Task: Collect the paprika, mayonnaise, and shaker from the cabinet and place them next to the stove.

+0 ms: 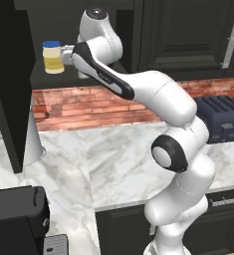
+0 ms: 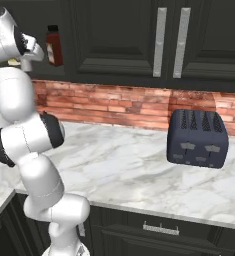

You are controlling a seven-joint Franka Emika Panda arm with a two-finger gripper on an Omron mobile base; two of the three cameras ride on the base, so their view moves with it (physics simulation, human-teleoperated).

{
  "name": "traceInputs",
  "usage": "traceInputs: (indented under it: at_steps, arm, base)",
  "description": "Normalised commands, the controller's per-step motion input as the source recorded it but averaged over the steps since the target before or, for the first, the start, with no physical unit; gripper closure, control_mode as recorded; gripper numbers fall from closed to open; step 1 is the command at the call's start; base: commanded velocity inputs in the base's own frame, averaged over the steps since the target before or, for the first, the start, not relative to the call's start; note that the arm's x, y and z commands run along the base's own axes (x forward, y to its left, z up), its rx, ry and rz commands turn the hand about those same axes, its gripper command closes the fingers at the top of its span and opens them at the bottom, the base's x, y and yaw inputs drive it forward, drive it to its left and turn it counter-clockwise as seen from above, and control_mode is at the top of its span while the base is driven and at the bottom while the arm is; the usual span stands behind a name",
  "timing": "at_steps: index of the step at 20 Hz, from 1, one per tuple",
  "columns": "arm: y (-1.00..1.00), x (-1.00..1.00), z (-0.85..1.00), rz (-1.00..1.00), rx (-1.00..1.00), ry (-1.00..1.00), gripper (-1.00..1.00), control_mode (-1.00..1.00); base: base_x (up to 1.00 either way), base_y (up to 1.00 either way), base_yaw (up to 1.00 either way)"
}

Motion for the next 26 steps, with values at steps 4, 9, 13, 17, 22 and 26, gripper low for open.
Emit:
traceInputs:
  at_steps: [4,9,13,17,22,26]
  arm:
    - [-0.07,-0.95,-0.18,0.0,0.0,-0.01,1.0,-1.0]
    - [-0.36,-0.99,-0.12,0.0,0.02,-0.01,1.0,-1.0]
    - [-0.84,-0.92,-0.27,0.0,0.11,0.0,1.0,-1.0]
    - [-0.98,-0.9,-0.3,0.0,0.13,0.0,1.0,-1.0]
    - [-0.76,-0.74,-0.44,0.0,0.09,0.0,1.0,-1.0]
    - [-0.44,-0.56,-0.5,0.0,0.04,0.0,1.0,-1.0]
  base:
    - [0.0,0.0,0.0]
    - [0.0,0.0,0.0]
    - [0.0,0.0,0.0]
    - [0.0,0.0,0.0]
    - [0.0,0.0,0.0]
    - [0.0,0.0,0.0]
